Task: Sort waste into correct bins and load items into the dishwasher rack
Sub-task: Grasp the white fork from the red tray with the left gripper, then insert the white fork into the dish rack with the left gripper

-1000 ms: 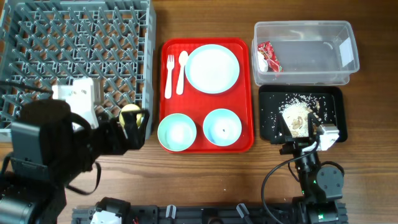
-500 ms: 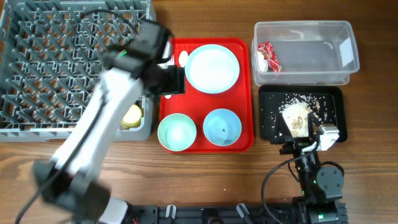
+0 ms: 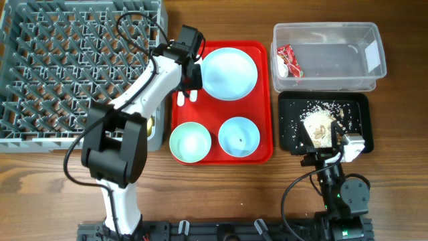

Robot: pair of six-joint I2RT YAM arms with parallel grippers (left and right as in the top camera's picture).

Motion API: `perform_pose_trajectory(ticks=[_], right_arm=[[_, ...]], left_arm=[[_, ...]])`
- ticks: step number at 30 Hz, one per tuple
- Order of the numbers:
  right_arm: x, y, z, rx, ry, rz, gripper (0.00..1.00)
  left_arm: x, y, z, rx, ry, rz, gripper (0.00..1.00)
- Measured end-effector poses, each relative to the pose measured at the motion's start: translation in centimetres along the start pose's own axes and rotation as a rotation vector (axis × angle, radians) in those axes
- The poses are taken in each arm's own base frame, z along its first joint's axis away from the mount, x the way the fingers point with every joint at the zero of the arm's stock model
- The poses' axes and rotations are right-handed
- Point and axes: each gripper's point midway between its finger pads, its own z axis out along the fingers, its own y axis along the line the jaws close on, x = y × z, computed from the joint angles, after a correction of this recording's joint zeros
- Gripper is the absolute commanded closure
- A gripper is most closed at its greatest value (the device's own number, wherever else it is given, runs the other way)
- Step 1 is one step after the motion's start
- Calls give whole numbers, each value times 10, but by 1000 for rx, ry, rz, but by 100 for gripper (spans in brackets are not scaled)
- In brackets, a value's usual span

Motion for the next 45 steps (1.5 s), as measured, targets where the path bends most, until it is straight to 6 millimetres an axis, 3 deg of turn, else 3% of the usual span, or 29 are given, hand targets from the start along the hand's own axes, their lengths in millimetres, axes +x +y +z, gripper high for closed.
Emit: perform_pose_trajectory(ticks=[8,14,16,18,21,25,39,45], right_arm=[[0,0,0,0,0,0,0],[0,0,0,0,0,0,0],[0,0,0,0,0,0,0],[0,0,0,0,0,0,0],[0,0,0,0,0,0,0],[0,0,0,0,0,0,0],[0,0,0,0,0,0,0],[0,0,0,0,0,0,0]], left_arm=[[-18,7,8,-59,-82,2,59],[-14,13,26,-104,-66,7,58],[-10,14,35,-114,-51,11,64],[-9,13,42,-117,-45,17,77],[-8,14,44,-124,-43,18,84],[-8,16,44,-133,-46,20,96],[-3,25,35,-170,-21,26,96],[-7,29,2,-160,-43,19,96]])
